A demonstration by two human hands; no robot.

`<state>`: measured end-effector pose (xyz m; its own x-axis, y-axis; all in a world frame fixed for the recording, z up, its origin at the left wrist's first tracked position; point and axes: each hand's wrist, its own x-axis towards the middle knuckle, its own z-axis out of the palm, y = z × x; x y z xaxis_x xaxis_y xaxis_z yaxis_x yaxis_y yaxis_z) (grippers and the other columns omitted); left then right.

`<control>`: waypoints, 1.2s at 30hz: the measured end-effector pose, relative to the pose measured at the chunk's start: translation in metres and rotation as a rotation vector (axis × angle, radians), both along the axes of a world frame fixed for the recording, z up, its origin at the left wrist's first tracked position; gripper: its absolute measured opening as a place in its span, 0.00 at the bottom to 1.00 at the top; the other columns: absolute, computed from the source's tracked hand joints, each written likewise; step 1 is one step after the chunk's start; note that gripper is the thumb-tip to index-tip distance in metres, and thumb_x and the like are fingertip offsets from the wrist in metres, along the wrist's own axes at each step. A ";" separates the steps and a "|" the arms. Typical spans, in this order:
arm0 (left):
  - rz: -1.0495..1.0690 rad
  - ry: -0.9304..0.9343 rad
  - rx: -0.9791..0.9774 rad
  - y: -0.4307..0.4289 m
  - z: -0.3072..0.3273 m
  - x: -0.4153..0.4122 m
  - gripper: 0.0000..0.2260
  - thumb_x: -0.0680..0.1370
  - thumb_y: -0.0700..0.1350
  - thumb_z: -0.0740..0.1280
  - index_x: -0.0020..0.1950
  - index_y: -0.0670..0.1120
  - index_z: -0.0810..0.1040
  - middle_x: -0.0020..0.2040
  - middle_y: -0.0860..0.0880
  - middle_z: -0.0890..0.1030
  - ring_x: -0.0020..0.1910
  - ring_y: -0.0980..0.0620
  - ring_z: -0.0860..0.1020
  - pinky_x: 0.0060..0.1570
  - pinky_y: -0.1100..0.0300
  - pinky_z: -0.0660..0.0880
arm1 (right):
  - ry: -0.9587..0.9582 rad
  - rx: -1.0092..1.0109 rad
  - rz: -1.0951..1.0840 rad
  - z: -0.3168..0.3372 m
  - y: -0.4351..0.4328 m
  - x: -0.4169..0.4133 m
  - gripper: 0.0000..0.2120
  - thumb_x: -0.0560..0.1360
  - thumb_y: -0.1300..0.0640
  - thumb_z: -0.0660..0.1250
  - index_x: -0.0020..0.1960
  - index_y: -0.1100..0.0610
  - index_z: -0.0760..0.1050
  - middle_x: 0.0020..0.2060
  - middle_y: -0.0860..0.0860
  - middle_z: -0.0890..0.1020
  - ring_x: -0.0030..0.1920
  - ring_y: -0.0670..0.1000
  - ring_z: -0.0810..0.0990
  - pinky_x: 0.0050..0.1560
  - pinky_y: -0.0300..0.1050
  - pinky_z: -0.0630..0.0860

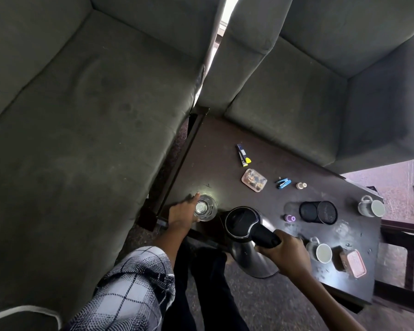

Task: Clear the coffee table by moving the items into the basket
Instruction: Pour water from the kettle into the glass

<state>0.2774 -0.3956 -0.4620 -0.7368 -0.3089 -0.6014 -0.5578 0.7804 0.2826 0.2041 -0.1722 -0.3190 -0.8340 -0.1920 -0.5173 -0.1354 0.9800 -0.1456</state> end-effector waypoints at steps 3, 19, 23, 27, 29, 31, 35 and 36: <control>0.008 -0.009 0.004 0.001 0.003 -0.001 0.35 0.74 0.49 0.69 0.76 0.53 0.53 0.64 0.46 0.75 0.59 0.46 0.78 0.54 0.55 0.74 | -0.002 0.019 0.006 0.000 0.000 0.000 0.17 0.61 0.43 0.74 0.38 0.56 0.75 0.32 0.53 0.81 0.35 0.55 0.79 0.27 0.40 0.64; 0.023 -0.063 -0.018 0.006 -0.004 -0.004 0.34 0.76 0.47 0.67 0.76 0.55 0.51 0.61 0.45 0.78 0.57 0.45 0.79 0.53 0.55 0.74 | -0.003 0.051 0.029 0.000 -0.006 0.000 0.19 0.62 0.42 0.73 0.37 0.56 0.73 0.34 0.55 0.82 0.39 0.58 0.80 0.32 0.41 0.66; 0.029 -0.071 -0.031 0.007 -0.012 -0.003 0.33 0.77 0.45 0.66 0.76 0.56 0.50 0.57 0.45 0.81 0.55 0.46 0.80 0.50 0.55 0.75 | -0.009 0.060 0.041 0.001 -0.006 0.001 0.20 0.62 0.40 0.73 0.35 0.54 0.69 0.33 0.53 0.81 0.39 0.57 0.80 0.33 0.41 0.66; 0.025 -0.072 -0.036 0.007 -0.014 -0.003 0.34 0.77 0.44 0.66 0.76 0.56 0.49 0.55 0.45 0.82 0.53 0.46 0.81 0.49 0.55 0.76 | -0.013 0.047 0.037 0.002 -0.005 0.001 0.21 0.62 0.40 0.74 0.34 0.54 0.68 0.30 0.51 0.76 0.39 0.58 0.80 0.33 0.41 0.65; 0.026 -0.073 -0.035 0.007 -0.014 -0.003 0.35 0.77 0.45 0.66 0.76 0.56 0.49 0.56 0.45 0.81 0.54 0.46 0.81 0.49 0.55 0.75 | -0.015 0.045 0.042 0.003 -0.004 0.001 0.21 0.62 0.40 0.74 0.35 0.54 0.68 0.30 0.51 0.76 0.39 0.58 0.80 0.32 0.42 0.65; 0.027 -0.071 -0.037 0.008 -0.013 -0.003 0.35 0.77 0.45 0.66 0.76 0.56 0.49 0.57 0.45 0.81 0.54 0.46 0.80 0.50 0.55 0.75 | -0.017 0.040 0.046 0.003 -0.004 0.001 0.21 0.62 0.41 0.74 0.35 0.54 0.68 0.30 0.51 0.76 0.39 0.58 0.80 0.32 0.42 0.65; 0.024 -0.066 -0.032 0.008 -0.010 -0.003 0.35 0.76 0.47 0.67 0.76 0.55 0.49 0.57 0.45 0.81 0.55 0.46 0.80 0.50 0.55 0.75 | -0.004 0.051 0.053 0.003 -0.002 0.002 0.20 0.62 0.41 0.73 0.34 0.54 0.68 0.30 0.51 0.76 0.39 0.57 0.80 0.32 0.42 0.65; 0.022 -0.066 -0.029 0.008 -0.009 -0.004 0.36 0.76 0.48 0.68 0.76 0.55 0.49 0.57 0.46 0.81 0.55 0.47 0.80 0.50 0.55 0.75 | -0.001 0.046 0.056 0.003 -0.001 0.002 0.20 0.62 0.41 0.73 0.34 0.54 0.69 0.30 0.51 0.76 0.38 0.57 0.80 0.31 0.42 0.64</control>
